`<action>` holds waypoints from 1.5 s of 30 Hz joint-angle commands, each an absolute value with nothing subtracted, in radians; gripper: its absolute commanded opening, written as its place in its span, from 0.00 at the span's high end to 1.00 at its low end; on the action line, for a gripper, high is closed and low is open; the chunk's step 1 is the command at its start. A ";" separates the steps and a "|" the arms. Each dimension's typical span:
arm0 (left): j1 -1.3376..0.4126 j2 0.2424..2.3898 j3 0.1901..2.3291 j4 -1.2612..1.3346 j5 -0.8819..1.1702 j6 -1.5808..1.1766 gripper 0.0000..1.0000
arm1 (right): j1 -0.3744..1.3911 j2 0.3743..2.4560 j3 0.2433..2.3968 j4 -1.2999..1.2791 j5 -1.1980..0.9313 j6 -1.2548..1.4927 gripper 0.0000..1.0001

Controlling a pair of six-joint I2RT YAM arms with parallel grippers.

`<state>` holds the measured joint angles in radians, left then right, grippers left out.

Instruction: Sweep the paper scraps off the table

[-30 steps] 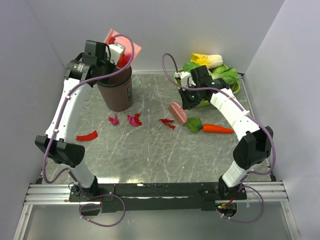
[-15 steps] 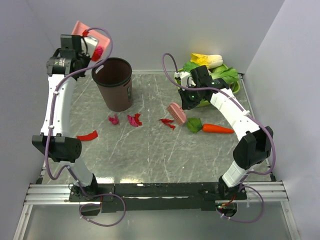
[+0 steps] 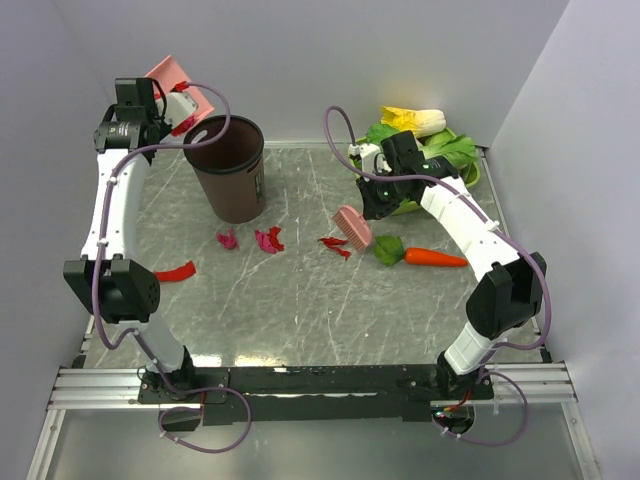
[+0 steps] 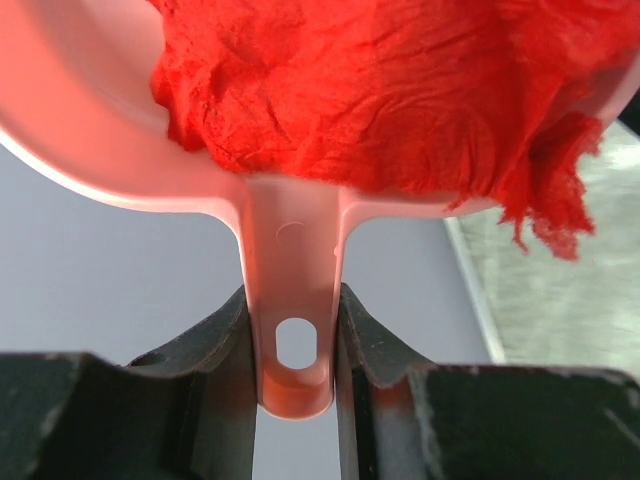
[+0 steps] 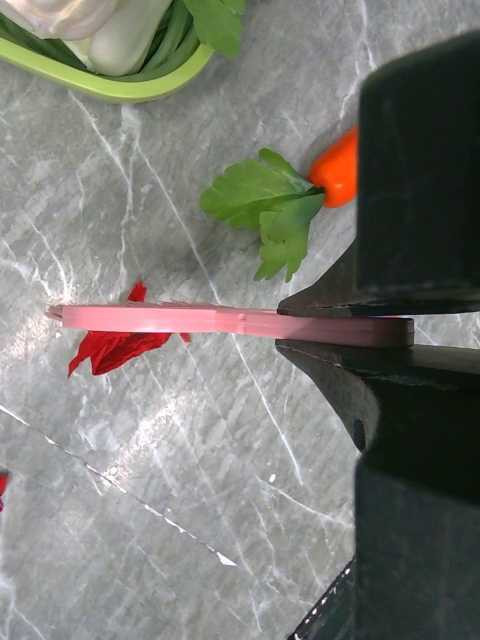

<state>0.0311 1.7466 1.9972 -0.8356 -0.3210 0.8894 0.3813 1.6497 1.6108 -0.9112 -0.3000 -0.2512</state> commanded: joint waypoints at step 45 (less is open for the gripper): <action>-0.043 1.551 1.663 -0.013 -0.281 1.509 0.99 | 0.374 1.612 1.603 -0.891 -0.310 -0.264 1.00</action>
